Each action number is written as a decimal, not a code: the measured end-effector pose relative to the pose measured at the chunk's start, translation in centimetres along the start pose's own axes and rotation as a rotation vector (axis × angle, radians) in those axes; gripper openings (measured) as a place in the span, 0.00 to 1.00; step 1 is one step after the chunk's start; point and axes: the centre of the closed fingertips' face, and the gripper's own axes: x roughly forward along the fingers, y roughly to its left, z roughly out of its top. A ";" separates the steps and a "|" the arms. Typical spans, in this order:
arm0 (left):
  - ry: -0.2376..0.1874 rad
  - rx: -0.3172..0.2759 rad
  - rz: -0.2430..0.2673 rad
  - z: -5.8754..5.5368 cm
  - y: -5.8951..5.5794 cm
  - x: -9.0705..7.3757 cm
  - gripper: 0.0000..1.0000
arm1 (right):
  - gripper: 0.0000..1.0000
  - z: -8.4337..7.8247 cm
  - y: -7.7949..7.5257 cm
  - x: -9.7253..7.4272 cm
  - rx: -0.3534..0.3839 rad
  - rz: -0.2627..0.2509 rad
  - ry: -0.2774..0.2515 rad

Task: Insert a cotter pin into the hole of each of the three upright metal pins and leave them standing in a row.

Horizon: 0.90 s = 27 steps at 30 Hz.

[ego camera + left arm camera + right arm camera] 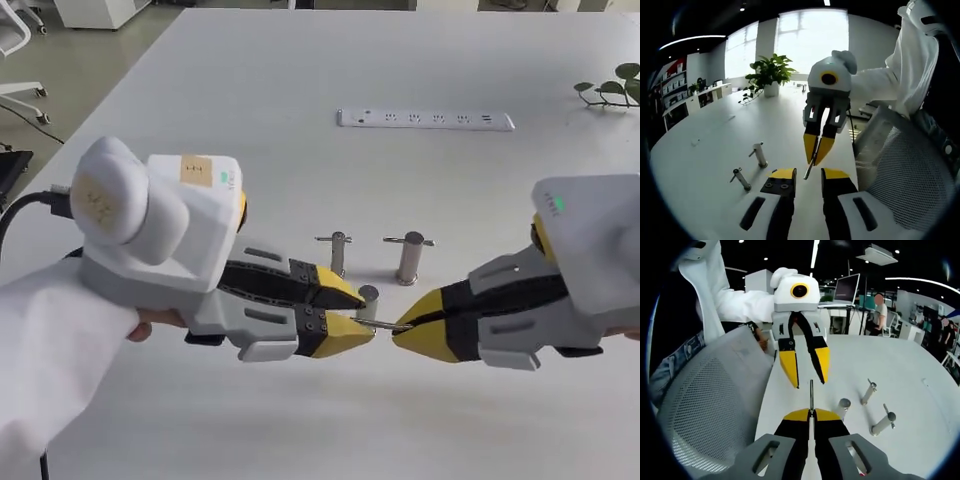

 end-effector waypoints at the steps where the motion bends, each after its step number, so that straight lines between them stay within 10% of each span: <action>1: 0.007 -0.009 0.009 -0.2 0.3 0.1 0.24 | 0.00 -0.4 -0.5 -0.2 0.013 -0.027 0.013; 13: 0.010 -0.097 0.165 -2.2 4.0 2.1 0.33 | 0.00 -3.5 -3.5 -0.8 0.021 -0.125 0.145; 27: 0.039 -0.189 0.181 -5.4 4.5 4.4 0.30 | 0.00 -4.4 -4.1 0.0 -0.016 -0.078 0.201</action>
